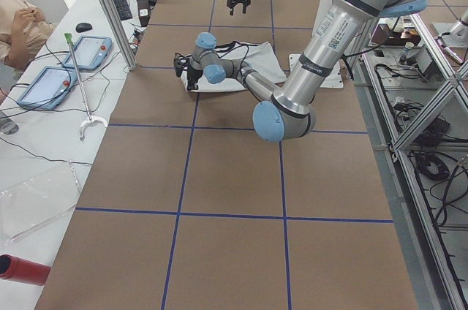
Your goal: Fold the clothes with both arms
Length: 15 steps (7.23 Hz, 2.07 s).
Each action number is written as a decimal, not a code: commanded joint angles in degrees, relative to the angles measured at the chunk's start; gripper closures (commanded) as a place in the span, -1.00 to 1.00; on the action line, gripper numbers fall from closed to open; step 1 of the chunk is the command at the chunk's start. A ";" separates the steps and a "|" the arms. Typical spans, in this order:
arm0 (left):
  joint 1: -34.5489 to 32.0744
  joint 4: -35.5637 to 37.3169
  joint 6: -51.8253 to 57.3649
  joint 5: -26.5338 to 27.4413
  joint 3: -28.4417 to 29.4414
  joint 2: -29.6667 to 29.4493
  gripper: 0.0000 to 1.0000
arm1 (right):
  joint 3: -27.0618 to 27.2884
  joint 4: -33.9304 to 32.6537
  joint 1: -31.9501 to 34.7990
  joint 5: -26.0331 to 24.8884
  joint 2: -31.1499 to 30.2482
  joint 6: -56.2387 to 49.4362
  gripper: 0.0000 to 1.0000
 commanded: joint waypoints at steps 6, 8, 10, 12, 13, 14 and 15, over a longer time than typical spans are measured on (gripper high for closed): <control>-5.12 -14.11 1.67 -8.29 17.36 -11.38 -1.00 | -7.13 -4.28 -5.43 -7.22 14.11 -6.31 -1.00; -5.12 -18.95 -0.09 -11.37 0.97 3.42 -1.00 | -8.36 -6.02 -9.49 -7.95 16.91 -10.93 -1.00; -5.12 -18.70 0.08 -13.74 -6.22 9.54 -1.00 | -9.50 -14.07 -13.09 -7.86 19.81 -19.64 -1.00; -5.38 -18.00 3.40 -13.93 -6.59 11.04 -1.00 | -11.34 -26.54 -15.56 -7.95 24.80 -37.83 -1.00; -5.56 -17.99 4.64 -13.93 -7.28 12.27 -1.00 | -13.61 -27.82 -16.53 -8.91 26.49 -40.78 -1.00; -5.48 -18.08 4.74 -13.67 -7.55 12.80 -1.00 | -17.90 -28.09 -17.93 -10.66 28.85 -43.07 -0.99; -5.56 -18.08 4.74 -13.58 -7.55 12.81 -1.00 | -21.94 -28.18 -18.73 -11.20 30.70 -44.84 -0.99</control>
